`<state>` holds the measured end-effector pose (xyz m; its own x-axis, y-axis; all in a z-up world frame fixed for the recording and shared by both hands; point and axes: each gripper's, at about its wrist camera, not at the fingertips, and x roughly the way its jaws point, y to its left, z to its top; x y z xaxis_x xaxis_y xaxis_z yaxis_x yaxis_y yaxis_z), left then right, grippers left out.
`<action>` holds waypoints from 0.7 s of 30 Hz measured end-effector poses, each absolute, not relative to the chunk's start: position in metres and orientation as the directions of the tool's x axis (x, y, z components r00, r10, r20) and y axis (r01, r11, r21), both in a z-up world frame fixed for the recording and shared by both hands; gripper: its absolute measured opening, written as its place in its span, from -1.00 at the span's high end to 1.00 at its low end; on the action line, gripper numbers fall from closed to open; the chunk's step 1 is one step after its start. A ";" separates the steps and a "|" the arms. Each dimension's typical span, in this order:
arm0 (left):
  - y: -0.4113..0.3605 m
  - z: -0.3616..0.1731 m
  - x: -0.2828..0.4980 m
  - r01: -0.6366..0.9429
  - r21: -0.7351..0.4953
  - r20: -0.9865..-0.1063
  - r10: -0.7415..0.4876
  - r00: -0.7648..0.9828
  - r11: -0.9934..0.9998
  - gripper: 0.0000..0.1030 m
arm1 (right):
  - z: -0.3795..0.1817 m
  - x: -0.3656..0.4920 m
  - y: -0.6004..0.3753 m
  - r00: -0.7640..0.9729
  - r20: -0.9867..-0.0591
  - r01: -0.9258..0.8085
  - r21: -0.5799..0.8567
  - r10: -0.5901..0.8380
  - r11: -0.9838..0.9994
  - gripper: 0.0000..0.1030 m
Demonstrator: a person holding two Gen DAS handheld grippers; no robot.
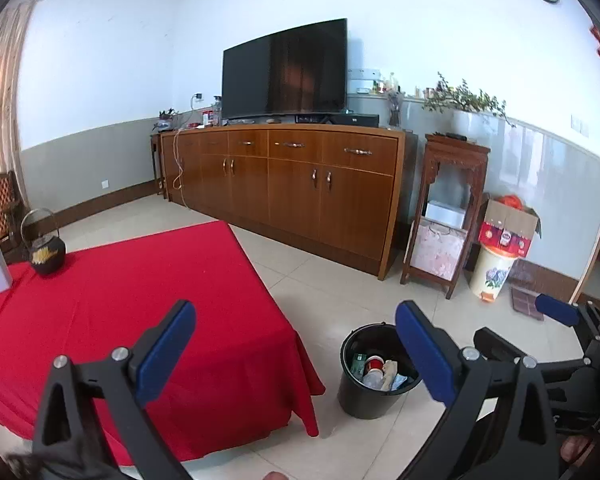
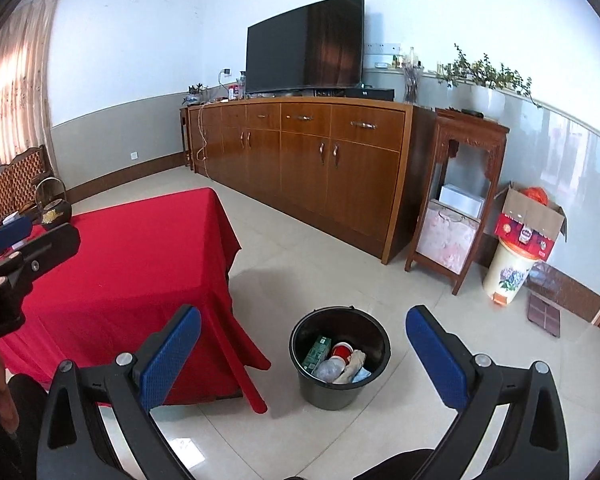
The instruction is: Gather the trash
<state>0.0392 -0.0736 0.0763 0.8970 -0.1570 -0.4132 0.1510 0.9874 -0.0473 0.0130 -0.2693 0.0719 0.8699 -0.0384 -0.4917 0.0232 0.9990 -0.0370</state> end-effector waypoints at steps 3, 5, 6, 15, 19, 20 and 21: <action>-0.069 0.073 0.039 0.140 -0.059 -0.413 -0.152 0.898 0.988 -0.95 | 0.075 0.011 -0.266 0.872 -0.488 0.017 -0.047 -0.038 0.999 -1.00; -0.069 0.071 0.035 0.134 -0.063 -0.415 -0.148 0.898 0.989 -0.95 | 0.075 0.010 -0.266 0.872 -0.487 0.015 -0.049 -0.038 0.999 -1.00; -0.070 0.070 0.036 0.131 -0.063 -0.417 -0.145 0.897 0.989 -0.95 | 0.075 0.010 -0.265 0.872 -0.488 0.015 -0.049 -0.037 0.999 -1.00; -0.071 0.069 0.033 0.136 -0.067 -0.420 -0.152 0.895 0.988 -0.95 | 0.072 0.010 -0.268 0.865 -0.500 0.013 -0.042 -0.032 0.999 -1.00; -0.071 0.068 0.032 0.136 -0.066 -0.425 -0.151 0.893 0.989 -0.95 | 0.067 0.012 -0.275 0.858 -0.511 0.027 -0.035 -0.041 0.999 -1.00; -0.071 0.068 0.032 0.134 -0.066 -0.424 -0.149 0.893 0.989 -0.95 | 0.067 0.012 -0.276 0.858 -0.512 0.029 -0.035 -0.042 0.999 -1.00; -0.071 0.068 0.032 0.134 -0.066 -0.425 -0.150 0.893 0.989 -0.95 | 0.067 0.012 -0.276 0.858 -0.512 0.030 -0.035 -0.044 0.999 -1.00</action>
<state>0.0320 -0.0712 0.0685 0.8927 -0.1499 -0.4250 0.1344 0.9887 -0.0664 0.0118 -0.2764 0.0667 0.8581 -0.0437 -0.5116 0.0302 0.9989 -0.0345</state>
